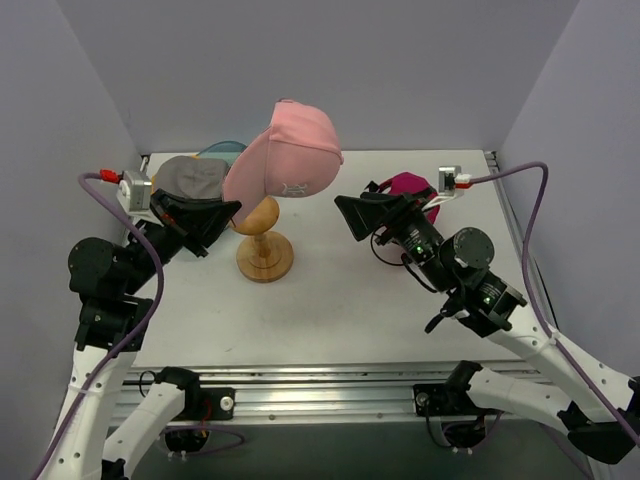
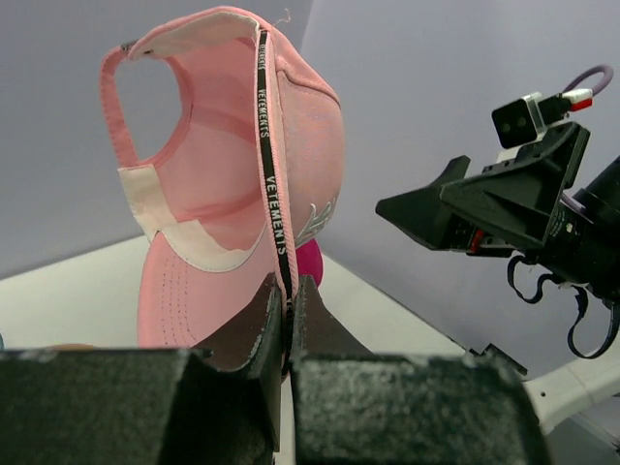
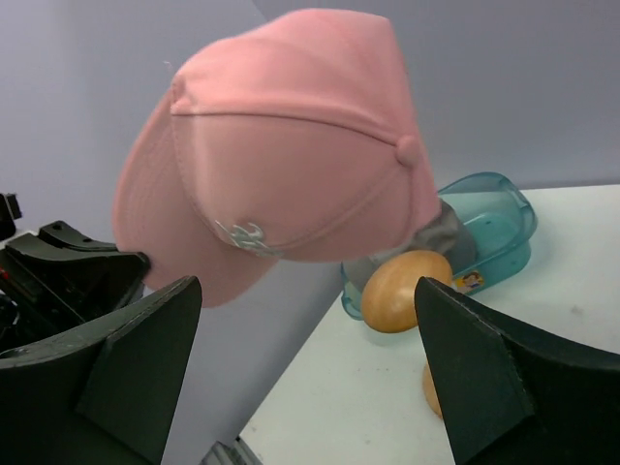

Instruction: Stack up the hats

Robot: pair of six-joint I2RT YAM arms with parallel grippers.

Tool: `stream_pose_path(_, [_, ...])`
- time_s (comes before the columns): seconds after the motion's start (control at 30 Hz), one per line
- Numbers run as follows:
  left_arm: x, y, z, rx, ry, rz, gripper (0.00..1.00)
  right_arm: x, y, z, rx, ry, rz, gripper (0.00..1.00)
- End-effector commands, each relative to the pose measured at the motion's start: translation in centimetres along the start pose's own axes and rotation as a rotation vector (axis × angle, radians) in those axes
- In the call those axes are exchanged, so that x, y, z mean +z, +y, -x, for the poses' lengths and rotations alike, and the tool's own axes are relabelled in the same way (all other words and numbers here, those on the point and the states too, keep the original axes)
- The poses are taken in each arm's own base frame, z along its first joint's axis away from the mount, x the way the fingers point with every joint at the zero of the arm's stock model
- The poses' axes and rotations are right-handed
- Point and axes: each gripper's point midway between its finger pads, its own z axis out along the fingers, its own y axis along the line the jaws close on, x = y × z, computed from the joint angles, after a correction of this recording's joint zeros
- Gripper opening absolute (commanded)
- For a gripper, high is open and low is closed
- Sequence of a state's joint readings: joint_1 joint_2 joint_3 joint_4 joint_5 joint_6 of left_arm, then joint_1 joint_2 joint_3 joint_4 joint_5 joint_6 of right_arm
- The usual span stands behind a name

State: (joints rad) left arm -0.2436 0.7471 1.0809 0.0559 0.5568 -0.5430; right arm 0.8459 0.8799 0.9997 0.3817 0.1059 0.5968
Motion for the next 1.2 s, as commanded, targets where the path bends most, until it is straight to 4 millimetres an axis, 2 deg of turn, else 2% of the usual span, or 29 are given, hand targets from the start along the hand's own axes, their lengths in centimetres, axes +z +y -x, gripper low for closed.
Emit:
stream_pose_path(0.0, [-0.7,-2.1,0.8,0.033,-0.033,-0.083,0.02,0.8,3.3,2.1,0.12,-0.079,0.124,0.87])
stream_pose_path(0.2, [-1.7,-3.3,-0.2,0.012,-0.026,-0.125,0.02,0.7,2.3,3.2,0.227,-0.161,0.082,0.89])
stream_pose_path(0.37, [-2.0,-4.3,-0.8,0.001,-0.017,-0.182,0.02,0.9,0.5,3.0,0.283,-0.197,0.005,0.91])
stream_pose_path(0.47, [-2.2,-4.8,-1.1,-0.001,-0.007,-0.216,0.02,1.0,0.2,3.1,0.302,-0.206,-0.012,0.92])
stream_pose_path(0.67, [-2.0,-5.6,-1.6,-0.002,0.016,-0.285,0.02,1.1,1.0,3.7,0.329,-0.221,0.02,0.93])
stream_pose_path(0.77, [-2.1,-6.0,-1.9,0.002,0.034,-0.314,0.02,1.0,1.6,3.7,0.335,-0.216,0.054,0.93])
stream_pose_path(0.93, [-2.2,-6.4,-2.4,0.003,0.044,-0.35,0.02,1.4,1.5,3.1,0.33,-0.199,0.053,0.92])
stream_pose_path(1.07, [-1.8,-6.3,-3.1,-0.014,0.08,-0.366,0.02,1.4,1.9,2.8,0.323,-0.186,0.082,0.85])
stream_pose_path(1.17, [-1.7,-6.3,-3.4,-0.012,0.101,-0.369,0.02,1.0,2.4,3.1,0.297,-0.191,0.108,0.72])
